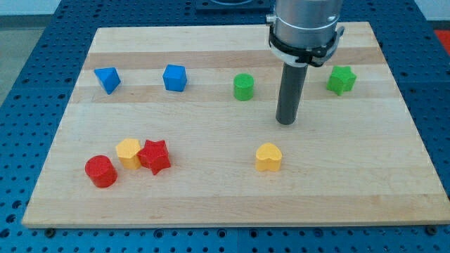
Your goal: Move yellow heart towards the red star
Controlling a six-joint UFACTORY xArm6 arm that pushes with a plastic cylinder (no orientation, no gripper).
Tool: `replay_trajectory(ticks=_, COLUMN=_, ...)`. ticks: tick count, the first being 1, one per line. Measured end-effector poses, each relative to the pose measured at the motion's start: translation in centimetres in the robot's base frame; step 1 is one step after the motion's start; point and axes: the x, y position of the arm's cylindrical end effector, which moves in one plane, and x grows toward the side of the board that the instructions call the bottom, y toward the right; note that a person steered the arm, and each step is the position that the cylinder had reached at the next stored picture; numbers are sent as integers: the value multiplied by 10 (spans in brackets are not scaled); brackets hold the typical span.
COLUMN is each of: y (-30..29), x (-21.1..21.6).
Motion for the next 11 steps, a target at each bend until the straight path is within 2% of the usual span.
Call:
replay_trajectory(ticks=5, y=0, x=59)
replay_trajectory(ticks=7, y=-17, x=79)
replay_trajectory(ticks=11, y=-54, x=90)
